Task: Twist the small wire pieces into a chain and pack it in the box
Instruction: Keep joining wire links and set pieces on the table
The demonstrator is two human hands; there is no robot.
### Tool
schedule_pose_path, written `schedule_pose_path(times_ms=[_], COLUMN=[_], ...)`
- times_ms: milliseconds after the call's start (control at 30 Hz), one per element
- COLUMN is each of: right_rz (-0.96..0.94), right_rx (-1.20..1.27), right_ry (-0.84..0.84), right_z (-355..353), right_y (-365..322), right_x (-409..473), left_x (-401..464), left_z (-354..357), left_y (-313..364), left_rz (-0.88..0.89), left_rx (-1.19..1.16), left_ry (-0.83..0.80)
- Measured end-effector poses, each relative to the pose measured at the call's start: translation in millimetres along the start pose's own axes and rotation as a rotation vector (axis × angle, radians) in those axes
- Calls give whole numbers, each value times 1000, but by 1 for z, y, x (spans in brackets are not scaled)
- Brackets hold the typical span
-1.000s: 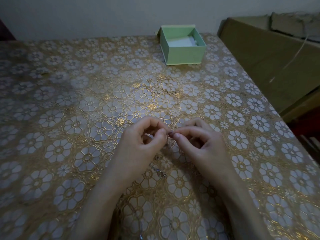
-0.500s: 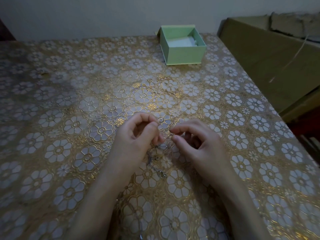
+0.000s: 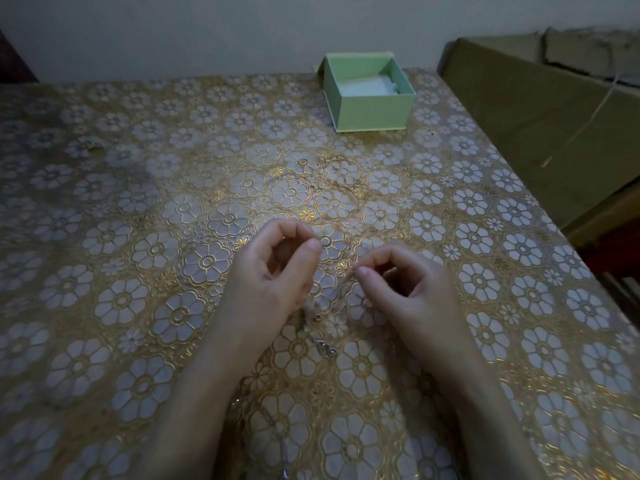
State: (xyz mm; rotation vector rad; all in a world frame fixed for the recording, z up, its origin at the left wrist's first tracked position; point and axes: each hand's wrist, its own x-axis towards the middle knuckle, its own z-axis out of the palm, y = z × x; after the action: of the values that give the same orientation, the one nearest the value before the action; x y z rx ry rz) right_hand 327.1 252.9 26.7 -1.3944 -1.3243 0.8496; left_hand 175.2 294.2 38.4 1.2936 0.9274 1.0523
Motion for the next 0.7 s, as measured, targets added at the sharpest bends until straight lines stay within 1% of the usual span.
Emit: schedule_pose_path(times_ms=[100,167,267,367,433,633,700], right_rz=[51,64,76,109,117,123,129], right_rx=[127,165,235,317,341,328,294], right_ry=[25,7,-9,10,7,-45,-72], right_z=[-4,-5,-4,-4,-4,-6,-6], right_y=[-4,-5,-7,-8,-9,-9,-7], right_x=[0,-1,0,0,0,-1,-1], left_x=[-1,-2,-3,-2,-2,-3,-4], left_z=[-1,1,5,5,4,6,6], left_y=[-2,-3,-7,-9,-8,-2,-1], left_rz=[58,77,92,89,85,26,29], left_rx=[196,310,426,433,400,243,232], left_ry=[-70,-110,-123,-90,-96,-132,-138])
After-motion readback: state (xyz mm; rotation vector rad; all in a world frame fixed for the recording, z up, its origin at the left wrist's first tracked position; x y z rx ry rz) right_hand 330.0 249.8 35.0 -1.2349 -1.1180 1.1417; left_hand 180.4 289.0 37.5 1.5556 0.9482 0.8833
